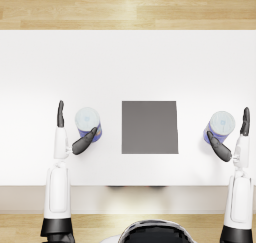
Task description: Pick up the blue can on the left and place it in the middle, then pick up the blue can on the right and place it on top of the can in the middle
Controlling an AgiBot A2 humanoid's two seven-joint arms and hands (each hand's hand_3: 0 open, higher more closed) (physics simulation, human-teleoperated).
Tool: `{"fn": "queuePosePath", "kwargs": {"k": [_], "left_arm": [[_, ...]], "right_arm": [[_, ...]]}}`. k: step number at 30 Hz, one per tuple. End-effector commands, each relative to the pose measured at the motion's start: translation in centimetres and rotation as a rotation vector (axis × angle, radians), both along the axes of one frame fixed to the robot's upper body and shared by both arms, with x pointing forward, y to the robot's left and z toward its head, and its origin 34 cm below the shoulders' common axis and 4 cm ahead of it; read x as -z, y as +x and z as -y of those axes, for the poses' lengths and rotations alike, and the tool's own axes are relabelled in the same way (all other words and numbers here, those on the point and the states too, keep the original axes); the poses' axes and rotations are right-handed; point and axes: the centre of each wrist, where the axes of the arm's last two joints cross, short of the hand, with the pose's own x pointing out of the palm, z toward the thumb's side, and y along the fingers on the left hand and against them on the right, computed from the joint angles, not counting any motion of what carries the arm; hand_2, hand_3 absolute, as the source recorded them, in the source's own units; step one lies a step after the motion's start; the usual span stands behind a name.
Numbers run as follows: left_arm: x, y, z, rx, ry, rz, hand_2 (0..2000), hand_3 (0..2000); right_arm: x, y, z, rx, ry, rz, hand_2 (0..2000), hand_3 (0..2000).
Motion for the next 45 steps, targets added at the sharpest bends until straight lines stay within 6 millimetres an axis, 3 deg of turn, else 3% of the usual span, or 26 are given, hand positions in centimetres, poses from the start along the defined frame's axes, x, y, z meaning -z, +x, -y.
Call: {"fn": "queuePosePath", "kwargs": {"k": [1,5,18,26,27,28,29,31,32,35,37,42,45], "left_arm": [[2.3,0.7,-0.1,-0.009,-0.004,-0.09,0,0],[4.0,0.9,0.5,0.005,-0.003,-0.154,0,0],[7.3,2.8,1.4,0.002,-0.035,-0.302,0,0],[7.0,3.7,2.2,0.008,-0.053,-0.3,0,0],[7.1,3.8,2.0,-0.002,-0.06,-0.305,1361,327],[7.2,3.7,2.0,0.02,-0.059,-0.312,2000,653],[7.3,3.6,2.0,0.044,-0.059,-0.318,2000,980],[6.4,3.3,2.1,0.072,-0.058,-0.281,2000,1520],[5.1,2.9,2.6,0.091,-0.052,-0.225,2000,1520],[0.6,2.1,5.8,0.209,-0.018,-0.052,2000,1520],[-1.1,2.0,8.2,0.289,-0.007,0.008,2000,1520],[-0.3,3.2,12.4,0.398,0.012,-0.042,2000,1520],[0.7,3.6,13.9,0.448,-0.103,-0.115,2000,1520]], "right_arm": [[3.2,1.1,0.7,0.024,0.024,-0.125,0,0],[5.8,1.9,0.9,0.037,0.048,-0.226,0,0],[9.5,4.3,0.4,0.046,0.104,-0.387,0,0],[9.5,5.5,-0.6,0.013,0.108,-0.378,0,0],[9.6,5.5,-0.7,0.007,0.107,-0.385,0,0],[9.5,5.3,-0.7,0.007,0.106,-0.379,1361,327],[9.2,5.3,-0.7,-0.033,0.105,-0.369,2000,653],[8.1,5.1,-1.0,-0.121,0.093,-0.333,2000,1307],[7.0,4.8,-1.2,-0.123,0.087,-0.289,2000,1520],[3.0,4.1,-3.4,-0.182,0.043,-0.132,2000,1520],[0.8,3.9,-4.7,-0.223,0.024,-0.049,2000,1520],[-1.1,2.9,-6.9,-0.293,0.004,0.033,2000,1520],[-2.0,2.6,-7.9,-0.323,0.001,0.069,2000,1520]]}}
